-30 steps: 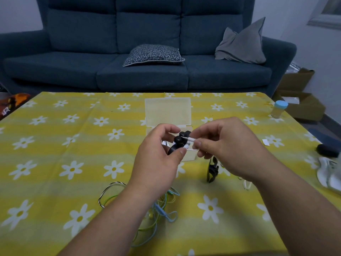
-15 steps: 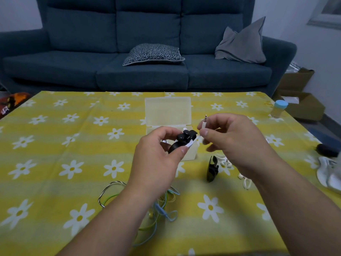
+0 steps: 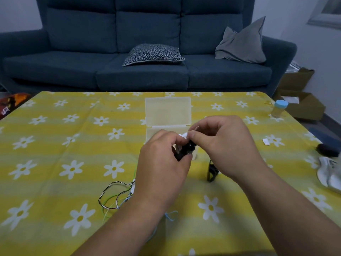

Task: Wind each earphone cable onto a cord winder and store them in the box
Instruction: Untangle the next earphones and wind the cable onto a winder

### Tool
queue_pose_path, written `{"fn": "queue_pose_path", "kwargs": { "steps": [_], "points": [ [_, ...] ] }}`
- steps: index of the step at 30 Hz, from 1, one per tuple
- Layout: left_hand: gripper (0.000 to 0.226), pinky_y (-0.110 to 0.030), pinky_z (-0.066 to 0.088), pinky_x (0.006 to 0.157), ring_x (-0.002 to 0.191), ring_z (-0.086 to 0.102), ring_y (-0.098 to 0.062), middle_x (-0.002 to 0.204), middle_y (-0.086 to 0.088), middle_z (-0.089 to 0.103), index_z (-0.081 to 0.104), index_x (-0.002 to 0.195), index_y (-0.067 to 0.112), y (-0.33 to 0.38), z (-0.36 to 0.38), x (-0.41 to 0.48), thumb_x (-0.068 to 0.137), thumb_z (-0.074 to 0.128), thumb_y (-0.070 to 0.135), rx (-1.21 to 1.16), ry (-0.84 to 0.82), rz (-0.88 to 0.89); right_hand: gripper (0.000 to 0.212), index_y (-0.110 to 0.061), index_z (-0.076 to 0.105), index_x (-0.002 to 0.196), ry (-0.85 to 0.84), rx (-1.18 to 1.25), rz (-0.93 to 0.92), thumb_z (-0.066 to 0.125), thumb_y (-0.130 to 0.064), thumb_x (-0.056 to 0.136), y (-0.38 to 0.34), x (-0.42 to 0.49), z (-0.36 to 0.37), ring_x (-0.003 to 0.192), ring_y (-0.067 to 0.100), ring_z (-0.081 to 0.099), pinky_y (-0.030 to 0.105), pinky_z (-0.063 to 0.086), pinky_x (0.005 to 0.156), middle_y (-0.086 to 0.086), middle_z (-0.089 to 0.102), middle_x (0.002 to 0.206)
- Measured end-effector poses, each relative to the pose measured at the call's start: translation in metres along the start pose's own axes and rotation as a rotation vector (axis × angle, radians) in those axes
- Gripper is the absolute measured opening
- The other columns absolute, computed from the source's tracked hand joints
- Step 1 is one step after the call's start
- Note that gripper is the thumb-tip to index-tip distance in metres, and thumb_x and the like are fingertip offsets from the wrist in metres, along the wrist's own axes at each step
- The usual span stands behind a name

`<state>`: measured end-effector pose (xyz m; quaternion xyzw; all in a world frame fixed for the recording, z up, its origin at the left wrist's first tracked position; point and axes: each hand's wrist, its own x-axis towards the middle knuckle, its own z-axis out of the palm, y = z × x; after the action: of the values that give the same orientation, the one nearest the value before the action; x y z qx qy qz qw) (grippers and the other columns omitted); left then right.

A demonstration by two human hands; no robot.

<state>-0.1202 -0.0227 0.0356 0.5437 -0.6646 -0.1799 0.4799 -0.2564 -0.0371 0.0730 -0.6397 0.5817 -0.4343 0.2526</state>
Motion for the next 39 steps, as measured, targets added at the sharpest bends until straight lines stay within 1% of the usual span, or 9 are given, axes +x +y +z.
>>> {"fn": "queue_pose_path", "kwargs": {
  "steps": [3, 7, 13, 16, 20, 26, 30, 35, 39],
  "points": [
    [0.019, -0.018, 0.047, 0.063, 0.074, 0.059, -0.004, 0.091, 0.012, 0.056, 0.064, 0.088, 0.023, -0.001, 0.001, 0.000, 0.078, 0.079, 0.015, -0.060, 0.093, -0.038, 0.010, -0.021, 0.080, 0.080, -0.001, 0.166, 0.006, 0.075, -0.014, 0.085, -0.004, -0.004, 0.008, 0.076, 0.003, 0.069, 0.024, 0.055, 0.072, -0.009, 0.074, 0.082],
    [0.020, -0.013, 0.044, 0.064, 0.080, 0.059, -0.004, 0.097, 0.013, 0.052, 0.057, 0.089, 0.025, 0.003, 0.001, 0.000, 0.084, 0.074, 0.015, -0.164, 0.176, -0.114, 0.013, -0.021, 0.080, 0.087, 0.029, 0.320, 0.049, 0.071, -0.013, 0.088, -0.004, -0.007, 0.017, 0.078, 0.006, 0.068, 0.025, 0.054, 0.073, -0.006, 0.074, 0.085],
    [0.026, -0.035, 0.056, 0.068, 0.084, 0.068, -0.018, 0.101, -0.003, 0.067, 0.057, 0.089, 0.028, -0.001, 0.001, 0.001, 0.082, 0.078, 0.014, -0.364, 0.155, -0.174, 0.014, -0.013, 0.077, 0.082, 0.041, 0.515, 0.132, 0.072, 0.000, 0.083, -0.007, -0.009, 0.018, 0.070, 0.013, 0.068, 0.025, 0.058, 0.067, 0.004, 0.075, 0.076],
    [0.026, -0.032, 0.055, 0.061, 0.076, 0.069, -0.023, 0.091, -0.010, 0.072, 0.059, 0.089, 0.020, 0.002, -0.001, 0.002, 0.077, 0.081, 0.015, -0.515, 0.126, -0.261, 0.017, -0.014, 0.076, 0.077, 0.043, 0.459, 0.090, 0.074, 0.003, 0.080, -0.007, -0.008, 0.016, 0.070, 0.013, 0.070, 0.025, 0.058, 0.068, 0.002, 0.075, 0.073],
    [0.013, -0.039, 0.059, 0.071, 0.075, 0.066, -0.027, 0.082, -0.014, 0.069, 0.063, 0.075, 0.009, 0.007, -0.004, 0.007, 0.086, 0.069, 0.011, -0.885, 0.102, -0.454, 0.014, -0.013, 0.078, 0.077, 0.031, 0.330, 0.040, 0.078, 0.001, 0.077, -0.006, -0.006, 0.014, 0.069, 0.007, 0.070, 0.015, 0.050, 0.063, -0.002, 0.075, 0.071],
    [0.018, -0.033, 0.058, 0.064, 0.066, 0.065, -0.021, 0.074, -0.010, 0.066, 0.059, 0.074, 0.008, 0.004, -0.006, 0.010, 0.088, 0.060, -0.003, -1.002, 0.043, -0.593, 0.014, -0.008, 0.077, 0.075, -0.035, 0.347, 0.047, 0.078, 0.005, 0.075, -0.001, -0.006, 0.016, 0.068, 0.009, 0.069, 0.019, 0.052, 0.065, 0.002, 0.074, 0.071],
    [0.021, -0.029, 0.057, 0.059, 0.070, 0.066, -0.025, 0.084, -0.015, 0.067, 0.057, 0.075, 0.011, 0.000, -0.007, 0.012, 0.087, 0.059, -0.007, -1.063, 0.006, -0.622, 0.018, -0.008, 0.070, 0.070, -0.088, 0.507, 0.154, 0.075, 0.009, 0.075, 0.001, -0.007, 0.015, 0.061, 0.011, 0.058, 0.022, 0.049, 0.062, 0.001, 0.066, 0.062],
    [0.021, -0.029, 0.057, 0.059, 0.074, 0.065, -0.026, 0.088, -0.014, 0.065, 0.060, 0.076, 0.012, -0.003, -0.008, 0.014, 0.085, 0.062, -0.007, -1.044, -0.001, -0.601, 0.018, -0.011, 0.070, 0.069, -0.132, 0.617, 0.283, 0.073, 0.004, 0.079, 0.003, -0.005, 0.016, 0.076, 0.024, 0.057, 0.040, 0.051, 0.078, 0.012, 0.066, 0.078],
    [0.019, -0.030, 0.055, 0.058, 0.075, 0.066, -0.025, 0.087, -0.008, 0.066, 0.063, 0.083, 0.011, -0.007, -0.007, 0.014, 0.084, 0.063, -0.008, -0.996, -0.012, -0.539, 0.016, -0.006, 0.067, 0.073, -0.142, 0.693, 0.356, 0.070, 0.009, 0.079, 0.004, -0.004, 0.016, 0.079, 0.024, 0.062, 0.034, 0.054, 0.077, 0.015, 0.067, 0.082]
  ]
}}
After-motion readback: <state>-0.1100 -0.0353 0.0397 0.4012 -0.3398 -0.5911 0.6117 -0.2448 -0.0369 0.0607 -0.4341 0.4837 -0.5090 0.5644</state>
